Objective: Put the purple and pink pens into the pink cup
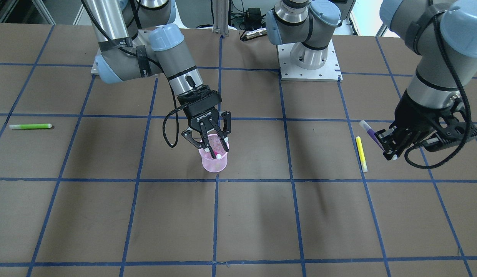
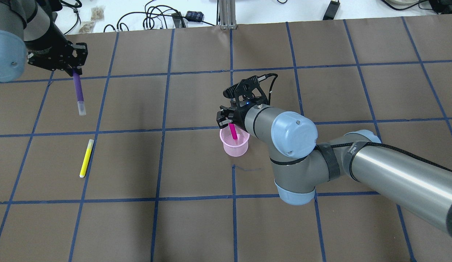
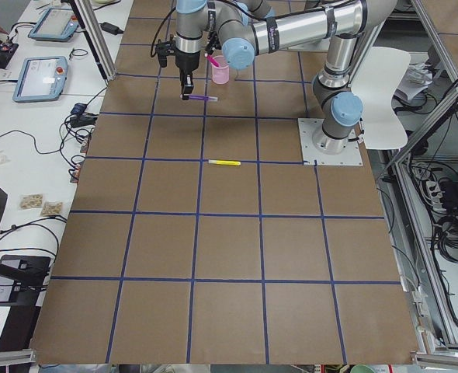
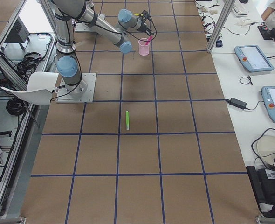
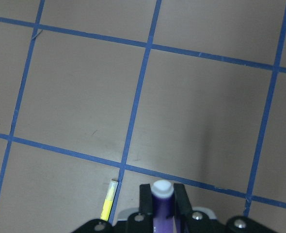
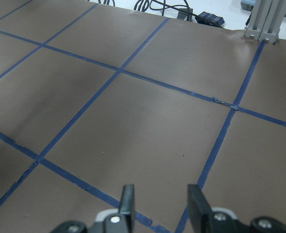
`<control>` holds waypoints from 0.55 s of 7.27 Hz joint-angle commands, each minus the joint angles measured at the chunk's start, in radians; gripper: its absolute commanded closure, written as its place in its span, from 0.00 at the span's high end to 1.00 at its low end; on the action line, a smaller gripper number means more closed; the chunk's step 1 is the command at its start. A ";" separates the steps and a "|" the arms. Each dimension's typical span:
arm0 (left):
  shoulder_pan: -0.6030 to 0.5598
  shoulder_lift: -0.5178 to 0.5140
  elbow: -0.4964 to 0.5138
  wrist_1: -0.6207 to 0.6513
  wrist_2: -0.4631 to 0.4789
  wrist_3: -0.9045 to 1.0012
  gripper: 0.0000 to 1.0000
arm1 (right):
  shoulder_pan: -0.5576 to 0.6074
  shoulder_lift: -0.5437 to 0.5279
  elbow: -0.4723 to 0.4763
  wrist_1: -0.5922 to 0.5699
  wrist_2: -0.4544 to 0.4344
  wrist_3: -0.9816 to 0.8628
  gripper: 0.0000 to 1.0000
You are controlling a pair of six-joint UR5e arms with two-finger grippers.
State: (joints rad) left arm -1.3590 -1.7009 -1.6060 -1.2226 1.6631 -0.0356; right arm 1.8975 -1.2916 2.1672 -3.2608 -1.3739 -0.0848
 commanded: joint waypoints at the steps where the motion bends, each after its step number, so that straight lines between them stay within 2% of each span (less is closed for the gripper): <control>1: -0.008 -0.003 0.000 0.000 -0.020 -0.026 0.00 | -0.002 0.003 -0.006 0.010 -0.002 -0.003 1.00; 2: -0.012 -0.006 -0.002 0.002 -0.025 -0.076 0.00 | -0.027 -0.009 -0.033 0.097 -0.001 -0.006 1.00; 3: -0.029 -0.009 0.000 0.003 -0.043 -0.139 0.00 | -0.046 -0.023 -0.103 0.240 -0.002 -0.006 1.00; 4: -0.049 -0.013 -0.002 0.027 -0.043 -0.173 0.00 | -0.060 -0.046 -0.213 0.465 -0.005 -0.018 1.00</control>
State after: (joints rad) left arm -1.3867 -1.7097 -1.6067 -1.2144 1.6269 -0.1559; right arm 1.8574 -1.3142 2.0637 -3.0234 -1.3764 -0.0929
